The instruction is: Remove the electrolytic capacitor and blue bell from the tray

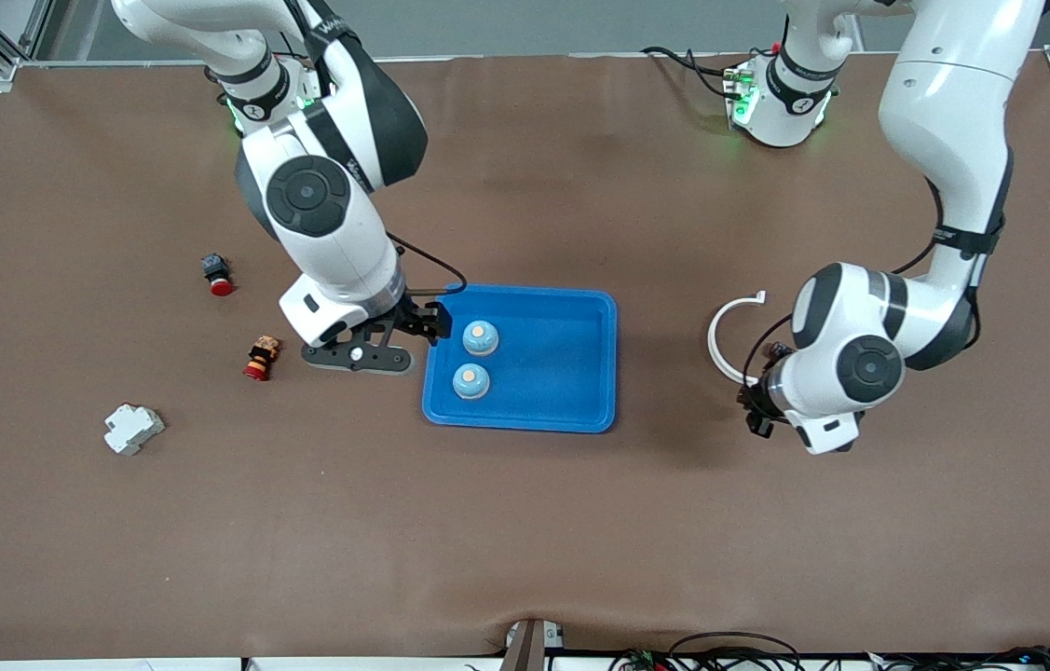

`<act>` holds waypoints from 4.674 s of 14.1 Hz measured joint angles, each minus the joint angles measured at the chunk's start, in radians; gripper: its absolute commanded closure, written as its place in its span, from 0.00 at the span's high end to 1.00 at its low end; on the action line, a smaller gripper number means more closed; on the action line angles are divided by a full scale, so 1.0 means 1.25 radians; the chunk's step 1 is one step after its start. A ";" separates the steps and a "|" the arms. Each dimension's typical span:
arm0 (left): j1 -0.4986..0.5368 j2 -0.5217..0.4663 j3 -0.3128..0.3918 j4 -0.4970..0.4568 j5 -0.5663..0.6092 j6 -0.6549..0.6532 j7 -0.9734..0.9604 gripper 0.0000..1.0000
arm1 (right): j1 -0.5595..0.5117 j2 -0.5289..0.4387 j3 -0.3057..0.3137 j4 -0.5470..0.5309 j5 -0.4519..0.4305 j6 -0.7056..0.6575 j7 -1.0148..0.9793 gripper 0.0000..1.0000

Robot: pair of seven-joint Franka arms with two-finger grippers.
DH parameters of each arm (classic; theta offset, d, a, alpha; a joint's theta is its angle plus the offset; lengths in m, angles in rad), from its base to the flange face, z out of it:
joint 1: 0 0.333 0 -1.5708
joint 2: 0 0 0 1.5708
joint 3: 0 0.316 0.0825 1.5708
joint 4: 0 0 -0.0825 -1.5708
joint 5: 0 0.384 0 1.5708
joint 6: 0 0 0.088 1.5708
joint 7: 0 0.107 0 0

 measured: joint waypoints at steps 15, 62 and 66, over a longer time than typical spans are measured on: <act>0.223 0.020 0.005 -0.018 0.079 0.001 0.441 0.00 | 0.000 0.018 -0.012 0.001 0.000 0.019 0.000 1.00; 0.254 -0.350 -0.116 0.110 0.080 -0.371 0.742 1.00 | 0.066 0.301 -0.013 -0.009 0.092 0.272 -0.024 1.00; 0.257 -0.372 -0.120 0.111 -0.013 -0.386 0.788 1.00 | 0.066 0.301 -0.013 0.001 0.092 0.275 -0.024 1.00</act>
